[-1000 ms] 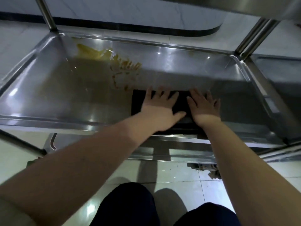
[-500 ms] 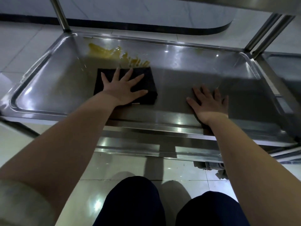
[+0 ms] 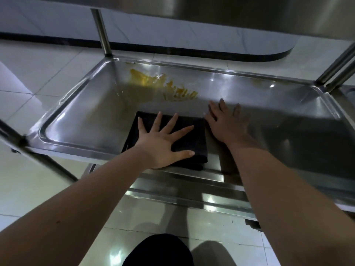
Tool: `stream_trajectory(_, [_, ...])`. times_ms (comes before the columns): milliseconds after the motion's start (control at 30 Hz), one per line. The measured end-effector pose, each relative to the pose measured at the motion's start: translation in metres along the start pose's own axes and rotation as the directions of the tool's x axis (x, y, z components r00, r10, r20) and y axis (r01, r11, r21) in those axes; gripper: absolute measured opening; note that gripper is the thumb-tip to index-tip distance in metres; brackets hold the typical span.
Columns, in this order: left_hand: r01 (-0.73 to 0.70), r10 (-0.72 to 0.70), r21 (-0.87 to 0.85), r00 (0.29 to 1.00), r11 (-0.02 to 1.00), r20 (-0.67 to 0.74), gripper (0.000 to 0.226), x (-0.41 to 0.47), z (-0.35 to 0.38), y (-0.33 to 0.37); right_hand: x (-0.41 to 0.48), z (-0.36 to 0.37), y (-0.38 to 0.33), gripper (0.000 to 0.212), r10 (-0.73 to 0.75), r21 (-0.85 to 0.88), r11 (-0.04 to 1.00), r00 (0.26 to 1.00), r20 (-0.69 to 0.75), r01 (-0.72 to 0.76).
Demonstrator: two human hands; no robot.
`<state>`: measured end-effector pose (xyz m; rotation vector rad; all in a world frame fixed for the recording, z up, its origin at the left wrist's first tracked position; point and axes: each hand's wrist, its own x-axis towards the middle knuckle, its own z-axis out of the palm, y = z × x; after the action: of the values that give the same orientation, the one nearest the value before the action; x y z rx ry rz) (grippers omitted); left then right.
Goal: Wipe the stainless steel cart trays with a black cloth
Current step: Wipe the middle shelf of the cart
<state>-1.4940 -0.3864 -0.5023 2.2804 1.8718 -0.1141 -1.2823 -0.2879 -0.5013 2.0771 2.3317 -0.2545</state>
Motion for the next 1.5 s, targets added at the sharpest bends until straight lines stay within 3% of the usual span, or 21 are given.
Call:
stream_trajectory(300, [0.101,-0.100,0.019,0.992,0.995,-0.074,0.076,0.151,-0.034,-0.040,0.008,0.019,0.005,0.061,0.011,-0.047,0.999,0.997,-0.077,-0.014])
stream_trajectory(433, [0.080,-0.079,0.011,0.995,0.997,-0.065,0.076,0.193,-0.046,-0.040,0.010,0.020,0.004,0.061,0.014,-0.058,0.998,0.993,-0.116,-0.021])
stream_trajectory(567, [0.007,-0.004,0.052,0.998,0.999,-0.060,0.074,0.174,-0.038,-0.042,0.013,0.020,0.008,0.061,0.011,-0.048,0.999,0.995,-0.100,-0.016])
stream_trajectory(767, [-0.149,0.150,0.028,0.988,0.988,-0.040,0.072,0.057,-0.015,-0.058,0.012,0.017,0.007,0.061,0.022,-0.030,0.999,0.998,-0.059,-0.024])
stream_trajectory(900, [-0.139,0.142,0.051,0.988,0.989,-0.066,0.073,0.009,-0.005,-0.057,0.010,0.015,0.004,0.062,0.050,-0.051,0.997,0.998,-0.035,-0.051])
stream_trajectory(1033, [-0.112,0.114,0.047,0.992,0.993,-0.059,0.072,0.012,-0.011,-0.050,0.024,0.008,-0.023,0.060,0.031,0.064,0.997,1.000,0.004,-0.031])
stream_trajectory(1100, [-0.119,0.121,0.037,0.990,0.992,-0.070,0.072,0.010,-0.009,-0.051,0.025,0.010,-0.038,0.057,-0.040,0.027,0.999,0.999,-0.032,0.041])
stream_trajectory(1267, [-0.064,0.060,-0.036,0.993,0.997,-0.098,0.072,0.015,-0.009,-0.084,0.024,0.020,-0.039,0.062,-0.067,-0.016,0.998,0.995,-0.080,0.066])
stream_trajectory(1367, [0.028,-0.028,-0.013,0.998,1.000,-0.055,0.075,0.055,-0.022,-0.109,0.026,0.021,-0.041,0.069,-0.068,-0.068,0.996,0.996,-0.062,0.063])
stream_trajectory(1500, [0.047,-0.045,0.032,0.996,0.998,-0.074,0.070,0.121,-0.033,-0.118,0.025,0.022,-0.040,0.071,-0.095,-0.123,0.989,0.994,-0.062,0.087])
